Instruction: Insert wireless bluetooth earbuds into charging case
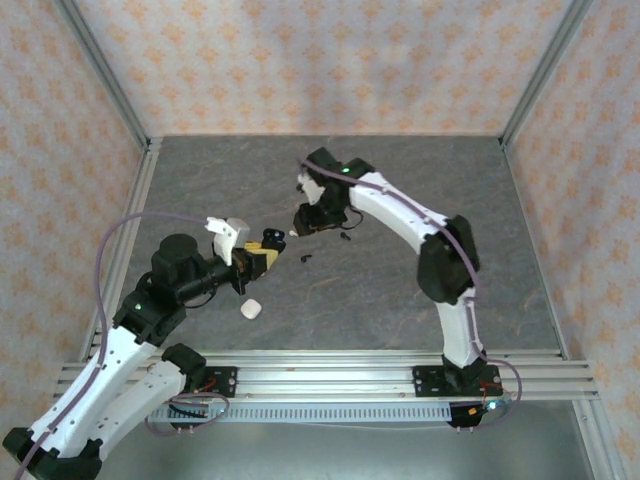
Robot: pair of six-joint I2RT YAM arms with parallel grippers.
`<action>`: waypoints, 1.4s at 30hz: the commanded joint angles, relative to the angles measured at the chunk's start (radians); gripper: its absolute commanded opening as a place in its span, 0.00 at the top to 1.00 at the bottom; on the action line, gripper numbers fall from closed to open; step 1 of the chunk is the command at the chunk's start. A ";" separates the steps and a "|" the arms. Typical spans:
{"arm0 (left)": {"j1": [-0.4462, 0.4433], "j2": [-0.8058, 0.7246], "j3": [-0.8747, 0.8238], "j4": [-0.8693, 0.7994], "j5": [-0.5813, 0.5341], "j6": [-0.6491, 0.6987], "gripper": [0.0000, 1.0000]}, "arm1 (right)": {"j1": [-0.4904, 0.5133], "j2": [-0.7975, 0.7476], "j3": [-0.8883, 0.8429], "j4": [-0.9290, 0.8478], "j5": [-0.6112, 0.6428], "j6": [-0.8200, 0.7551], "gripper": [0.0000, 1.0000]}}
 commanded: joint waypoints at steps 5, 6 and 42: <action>0.005 -0.167 -0.065 -0.010 -0.102 0.010 1.00 | 0.087 0.186 0.215 -0.231 0.186 -0.227 0.49; 0.006 -0.189 -0.080 -0.006 -0.120 -0.002 1.00 | 0.090 0.205 0.229 -0.230 0.190 -0.229 0.49; 0.005 -0.176 -0.128 0.023 -0.180 -0.055 1.00 | 0.032 0.229 -0.029 -0.062 -0.130 -0.067 0.44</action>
